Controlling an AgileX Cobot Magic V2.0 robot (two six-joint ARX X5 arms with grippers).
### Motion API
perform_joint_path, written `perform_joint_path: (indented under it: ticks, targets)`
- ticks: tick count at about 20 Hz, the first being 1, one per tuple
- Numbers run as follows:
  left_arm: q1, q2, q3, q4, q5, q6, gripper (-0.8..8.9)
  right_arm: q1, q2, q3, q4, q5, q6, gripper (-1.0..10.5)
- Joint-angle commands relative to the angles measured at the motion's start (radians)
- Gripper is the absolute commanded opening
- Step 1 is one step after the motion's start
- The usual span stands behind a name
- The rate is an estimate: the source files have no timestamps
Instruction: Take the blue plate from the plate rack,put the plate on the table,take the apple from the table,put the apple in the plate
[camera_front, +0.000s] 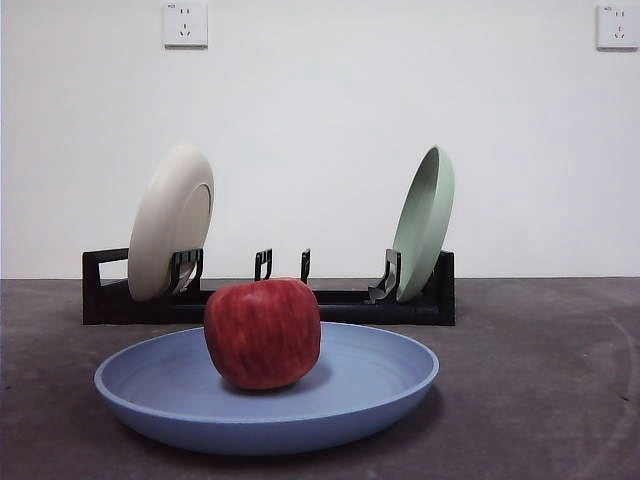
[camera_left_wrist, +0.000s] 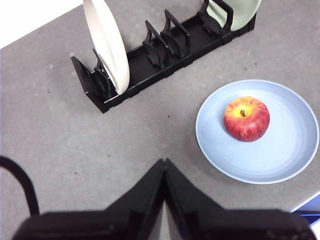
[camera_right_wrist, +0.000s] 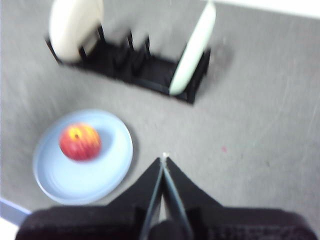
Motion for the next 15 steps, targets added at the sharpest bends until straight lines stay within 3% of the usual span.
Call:
perform_joint_path:
  ticks: [1,11,15]
  targets:
    - [0.0,0.017,0.001,0.003,-0.006,0.011,-0.03,0.001,0.002,0.027,0.011,0.029,0.011,0.0]
    - [0.01,0.076,0.0,0.045,0.002,0.011,-0.03,0.001,0.002,0.041,-0.101,0.056,0.011,0.0]
    - [0.196,0.06,-0.001,0.072,0.002,0.064,-0.03,0.001,0.002,0.043,-0.11,0.056,0.011,0.0]
